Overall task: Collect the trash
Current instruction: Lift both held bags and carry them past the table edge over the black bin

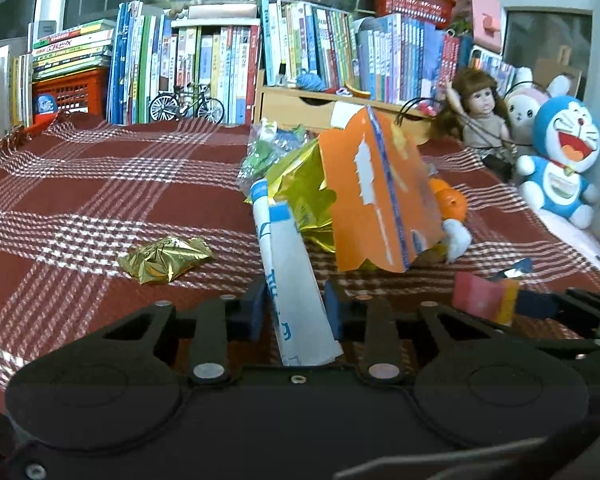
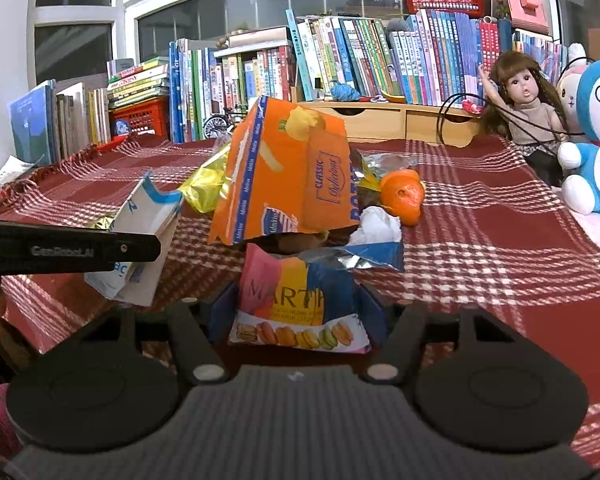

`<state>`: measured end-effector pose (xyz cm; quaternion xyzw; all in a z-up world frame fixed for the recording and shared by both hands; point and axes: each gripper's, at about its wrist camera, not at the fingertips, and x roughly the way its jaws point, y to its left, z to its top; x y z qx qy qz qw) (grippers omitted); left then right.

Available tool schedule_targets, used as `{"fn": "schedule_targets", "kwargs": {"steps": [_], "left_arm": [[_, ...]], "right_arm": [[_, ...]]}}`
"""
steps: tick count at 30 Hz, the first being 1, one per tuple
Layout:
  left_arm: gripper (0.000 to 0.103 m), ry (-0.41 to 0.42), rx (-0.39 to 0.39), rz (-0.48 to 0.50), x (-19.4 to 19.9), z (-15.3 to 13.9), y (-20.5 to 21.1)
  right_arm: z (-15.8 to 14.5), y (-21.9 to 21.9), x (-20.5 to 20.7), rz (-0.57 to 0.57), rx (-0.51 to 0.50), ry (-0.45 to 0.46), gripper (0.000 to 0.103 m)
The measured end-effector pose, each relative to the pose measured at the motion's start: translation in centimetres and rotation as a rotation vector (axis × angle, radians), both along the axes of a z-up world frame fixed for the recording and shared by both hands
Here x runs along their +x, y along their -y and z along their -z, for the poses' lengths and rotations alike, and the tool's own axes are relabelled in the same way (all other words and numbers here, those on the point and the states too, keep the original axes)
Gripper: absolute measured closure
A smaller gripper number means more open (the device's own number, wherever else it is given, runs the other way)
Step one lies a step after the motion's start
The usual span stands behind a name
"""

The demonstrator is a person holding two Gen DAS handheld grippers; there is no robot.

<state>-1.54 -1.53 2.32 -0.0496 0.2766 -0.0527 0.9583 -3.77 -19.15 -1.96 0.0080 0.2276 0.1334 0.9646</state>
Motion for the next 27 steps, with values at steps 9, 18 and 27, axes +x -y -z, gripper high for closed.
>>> {"fn": "schedule_targets", "kwargs": {"steps": [9, 18, 27], "left_arm": [[0.081, 0.014, -0.02, 0.034, -3.5, -0.9, -1.2], [0.088, 0.015, -0.021, 0.042, -5.5, -0.9, -2.0], [0.094, 0.009, -0.025, 0.04, -6.2, -0.9, -2.5]], "right_arm": [[-0.2, -0.7, -1.0, -0.047, 0.033, -0.008, 0.038], [-0.2, -2.3, -3.5, -0.114, -0.013, 0.008, 0.041], [-0.5, -2.9, -4.3, -0.134, -0.022, 0.006, 0.059]]}}
